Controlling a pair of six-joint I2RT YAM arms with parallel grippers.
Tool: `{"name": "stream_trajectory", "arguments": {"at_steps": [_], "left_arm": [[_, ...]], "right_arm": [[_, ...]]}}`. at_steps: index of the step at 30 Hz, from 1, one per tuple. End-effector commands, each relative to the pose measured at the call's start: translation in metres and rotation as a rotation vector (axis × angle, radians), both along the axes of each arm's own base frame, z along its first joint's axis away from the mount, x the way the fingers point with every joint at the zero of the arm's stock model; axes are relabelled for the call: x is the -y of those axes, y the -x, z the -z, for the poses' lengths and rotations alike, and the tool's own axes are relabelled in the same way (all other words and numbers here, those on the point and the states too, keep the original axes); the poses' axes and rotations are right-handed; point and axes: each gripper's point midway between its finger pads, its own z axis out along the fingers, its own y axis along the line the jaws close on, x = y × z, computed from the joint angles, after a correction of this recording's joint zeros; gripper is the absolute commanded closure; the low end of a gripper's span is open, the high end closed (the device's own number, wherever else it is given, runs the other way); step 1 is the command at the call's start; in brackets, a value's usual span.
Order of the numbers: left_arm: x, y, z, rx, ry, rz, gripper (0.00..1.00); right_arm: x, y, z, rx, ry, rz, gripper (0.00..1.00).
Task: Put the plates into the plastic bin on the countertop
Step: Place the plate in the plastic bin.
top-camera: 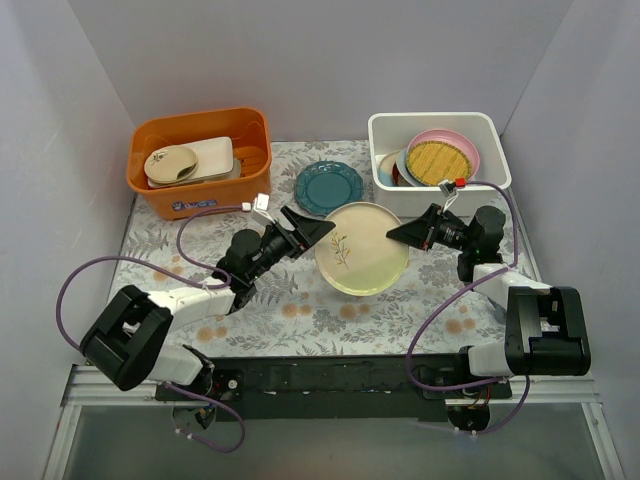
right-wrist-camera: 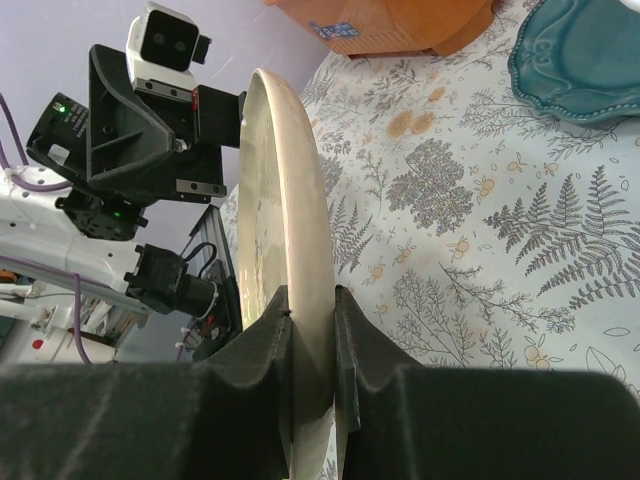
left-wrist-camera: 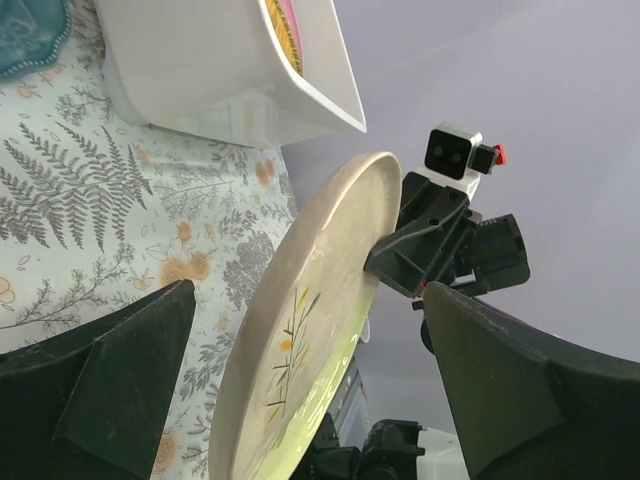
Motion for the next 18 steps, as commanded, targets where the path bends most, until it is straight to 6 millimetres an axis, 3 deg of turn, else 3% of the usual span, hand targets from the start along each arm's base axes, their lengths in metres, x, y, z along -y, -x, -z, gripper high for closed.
{"name": "stream_trajectory", "arguments": {"at_steps": [1,18], "left_arm": [[-0.008,-0.008,-0.015,0.026,-0.047,-0.068,0.02],[-0.022,-0.003,-0.018,0.079,-0.183,-0.093,0.02]], "right_arm": [[0.0,-0.005,-0.03,0.112,-0.005,0.008,0.99],[0.003,-0.045,-0.048,0.108,0.024,0.075,0.99]]}}
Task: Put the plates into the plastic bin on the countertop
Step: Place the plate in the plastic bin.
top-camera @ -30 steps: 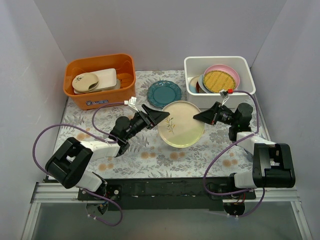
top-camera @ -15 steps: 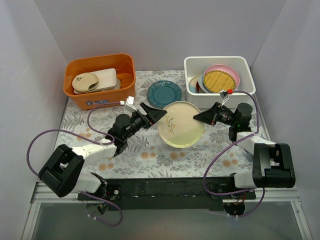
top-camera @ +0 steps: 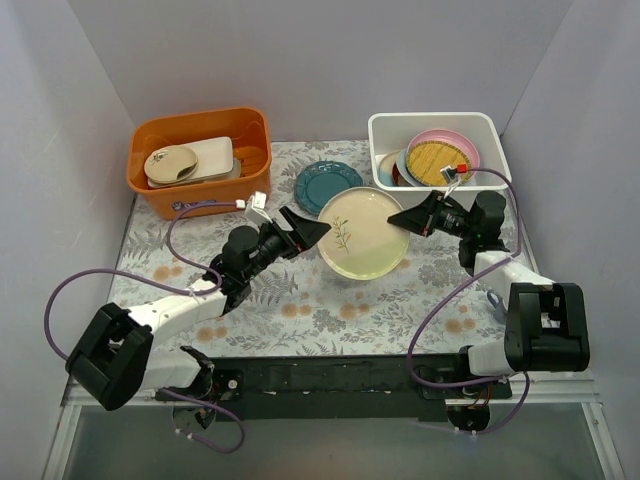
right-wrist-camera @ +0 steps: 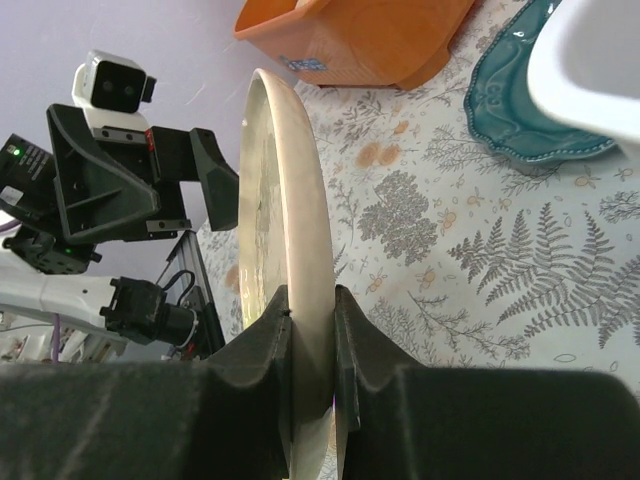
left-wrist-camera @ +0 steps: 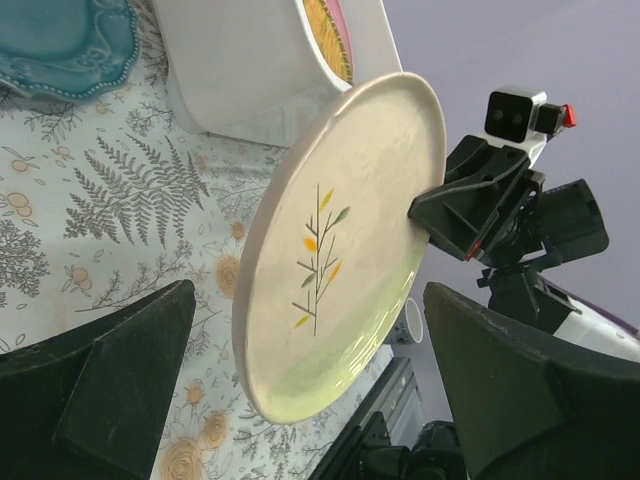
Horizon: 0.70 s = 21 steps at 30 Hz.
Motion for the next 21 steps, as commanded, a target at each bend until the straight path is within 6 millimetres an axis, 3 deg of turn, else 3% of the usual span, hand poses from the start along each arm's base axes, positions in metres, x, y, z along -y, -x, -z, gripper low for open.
{"name": "stream_trajectory", "arguments": {"at_steps": [1,19,21], "left_arm": [[-0.007,-0.002,-0.015,0.052,-0.051,-0.028,0.02],[-0.029,-0.01,-0.009,0.123,-0.279,-0.1,0.02],[-0.029,-0.011,-0.008,0.123,-0.289,-0.098,0.02]], "right_arm": [[0.0,-0.021,-0.037,0.104,-0.003,0.018,0.99],[0.007,-0.075,-0.075,0.135,0.002,0.049,0.99],[0.022,-0.089,-0.081,0.14,0.004,0.093,0.99]]}}
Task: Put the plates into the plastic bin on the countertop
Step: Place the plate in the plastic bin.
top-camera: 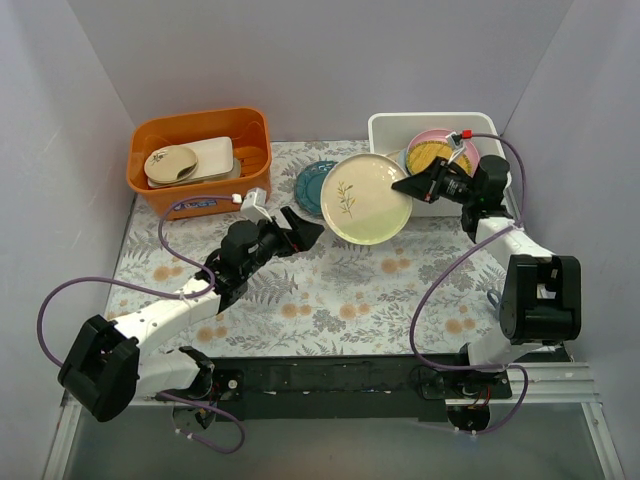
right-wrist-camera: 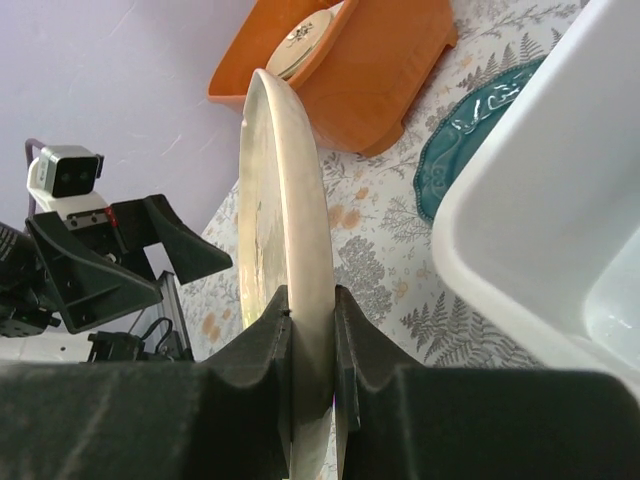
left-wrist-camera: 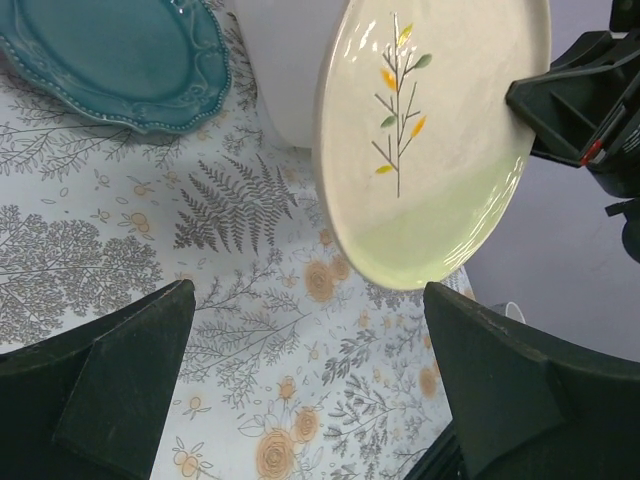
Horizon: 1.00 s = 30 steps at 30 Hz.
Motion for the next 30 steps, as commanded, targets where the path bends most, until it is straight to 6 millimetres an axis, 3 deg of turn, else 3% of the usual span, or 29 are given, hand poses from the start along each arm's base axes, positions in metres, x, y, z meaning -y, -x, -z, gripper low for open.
{"name": "stream_trajectory", "arguments": {"at_steps": [1,20,23,30], "left_arm": [[-0.006,-0.004,-0.017,0.066,-0.058,-0.02,0.02],[-0.005,-0.002,-0.003,0.045,-0.105,0.005,0.02],[-0.005,-0.001,0.001,0.037,-0.114,0.011,0.02],[-0.006,0.002,0.005,0.03,-0.115,0.017,0.02]], "right_arm": [[0.015,-0.021,-0.047,0.114,-0.016,0.033,0.99],[0.064,-0.089,-0.073,0.121,-0.039,0.19,0.99],[0.073,-0.102,-0.066,0.093,-0.048,0.214,0.99],[0.093,-0.127,-0.076,0.089,-0.073,0.258,0.99]]}}
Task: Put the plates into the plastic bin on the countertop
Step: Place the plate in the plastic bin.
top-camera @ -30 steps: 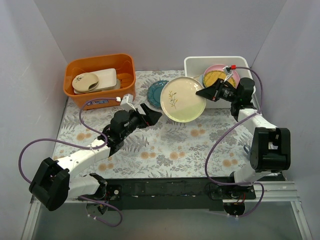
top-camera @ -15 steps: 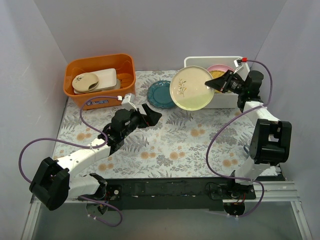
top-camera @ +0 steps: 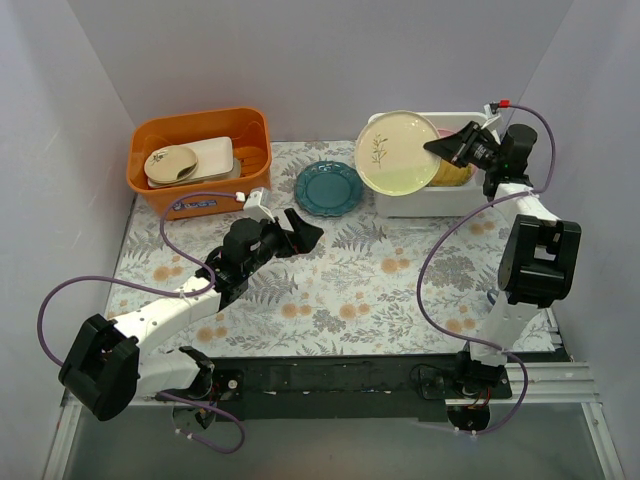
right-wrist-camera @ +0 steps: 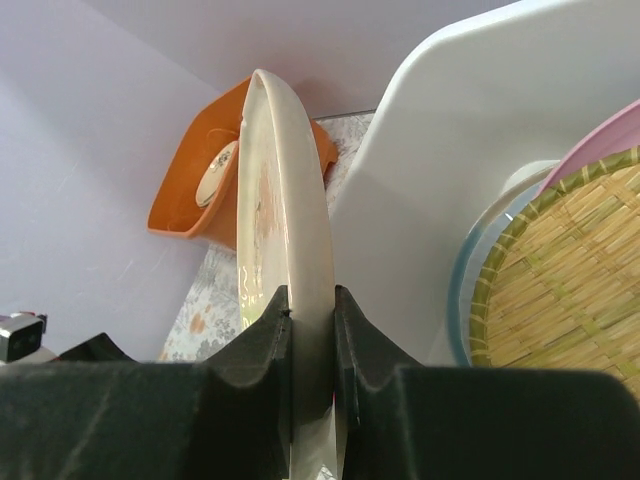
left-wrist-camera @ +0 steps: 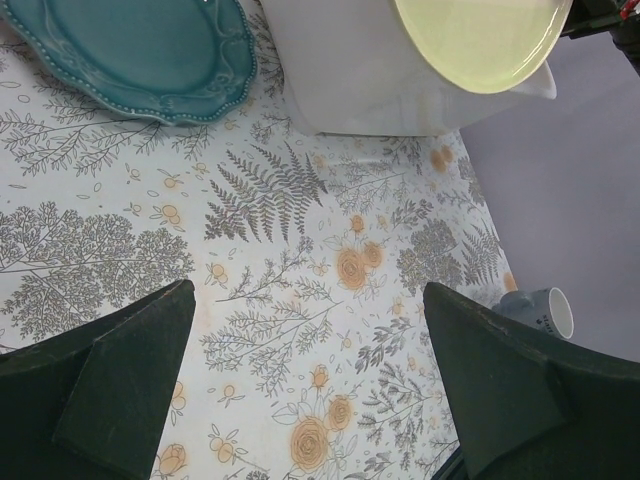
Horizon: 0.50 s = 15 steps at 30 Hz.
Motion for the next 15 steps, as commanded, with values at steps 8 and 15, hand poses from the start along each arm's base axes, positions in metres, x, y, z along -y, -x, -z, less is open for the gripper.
{"name": "stream_trajectory", "arguments": {"at_steps": [8,15], "left_arm": [[-0.001,0.004,0.004,0.003,-0.016,0.009,0.02],[-0.001,0.004,0.009,-0.007,-0.02,0.009,0.02]], "right_arm": [[0.042,-0.033,-0.057,0.104,-0.037,0.104,0.99],[0.067,-0.036,-0.062,0.11,-0.056,0.164,0.99]]}}
